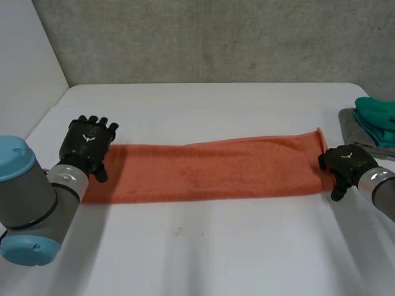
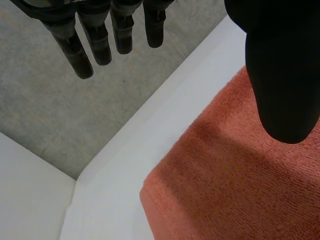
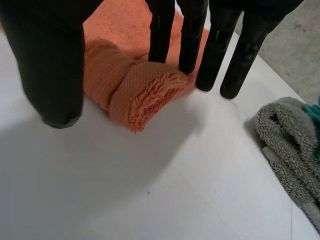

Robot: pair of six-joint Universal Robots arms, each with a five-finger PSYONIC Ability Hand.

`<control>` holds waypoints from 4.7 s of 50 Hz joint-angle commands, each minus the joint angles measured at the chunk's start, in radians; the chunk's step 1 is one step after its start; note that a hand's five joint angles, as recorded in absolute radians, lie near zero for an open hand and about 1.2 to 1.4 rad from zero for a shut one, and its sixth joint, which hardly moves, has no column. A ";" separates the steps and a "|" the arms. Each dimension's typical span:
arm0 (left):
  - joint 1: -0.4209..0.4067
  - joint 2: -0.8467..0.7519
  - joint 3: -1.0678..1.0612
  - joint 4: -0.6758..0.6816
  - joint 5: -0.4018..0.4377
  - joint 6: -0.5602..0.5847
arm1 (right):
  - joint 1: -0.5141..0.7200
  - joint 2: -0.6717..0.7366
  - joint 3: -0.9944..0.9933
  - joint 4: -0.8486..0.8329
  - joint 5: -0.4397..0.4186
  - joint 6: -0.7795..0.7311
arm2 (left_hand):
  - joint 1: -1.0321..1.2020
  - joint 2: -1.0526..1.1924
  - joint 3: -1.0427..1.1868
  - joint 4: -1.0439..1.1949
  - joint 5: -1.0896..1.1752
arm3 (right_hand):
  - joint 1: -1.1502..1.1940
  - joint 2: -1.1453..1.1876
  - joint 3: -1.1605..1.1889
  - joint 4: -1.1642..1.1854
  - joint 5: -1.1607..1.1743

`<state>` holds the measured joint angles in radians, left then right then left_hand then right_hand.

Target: Fold the laundry.

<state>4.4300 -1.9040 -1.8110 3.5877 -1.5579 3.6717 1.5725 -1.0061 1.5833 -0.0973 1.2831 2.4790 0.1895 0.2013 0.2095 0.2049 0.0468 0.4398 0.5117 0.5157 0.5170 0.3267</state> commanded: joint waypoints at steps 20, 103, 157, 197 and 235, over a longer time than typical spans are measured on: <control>0.002 0.017 -0.019 -0.007 -0.007 0.002 | -0.281 -0.144 0.130 -0.022 0.016 -0.178 | -0.015 -0.027 -0.035 -0.030 -0.047 | 0.957 0.885 0.881 0.879 0.895; -0.262 -0.391 0.424 -0.075 0.021 -0.018 | 0.480 -0.006 0.075 -0.101 0.139 0.238 | -0.011 -0.023 -0.031 -0.027 -0.043 | 0.270 0.198 0.194 0.193 0.209; -0.212 -0.075 0.196 -0.078 -0.149 0.016 | 0.305 -0.227 0.143 -0.102 0.206 -0.281 | -0.014 -0.026 -0.034 -0.030 -0.046 | 0.957 0.885 0.881 0.879 0.895; -0.434 -0.183 0.510 -0.086 -0.018 -0.287 | 0.327 -0.298 -0.002 0.034 0.019 0.598 | 0.047 0.035 0.027 0.032 0.015 | -0.265 -0.337 -0.341 -0.342 -0.327; -0.451 -0.463 0.607 -0.409 -0.192 -0.223 | 0.475 0.138 -0.312 0.151 0.076 0.563 | 0.042 0.030 0.022 0.026 0.010 | -0.265 -0.337 -0.341 -0.342 -0.327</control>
<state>3.9798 -2.3702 -1.1863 3.1840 -1.7123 3.4213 2.0445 -0.9020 1.2858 0.0519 1.3587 3.0875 0.1926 0.2029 0.2095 0.2052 0.0465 0.2024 0.2235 0.2136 0.2327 0.0672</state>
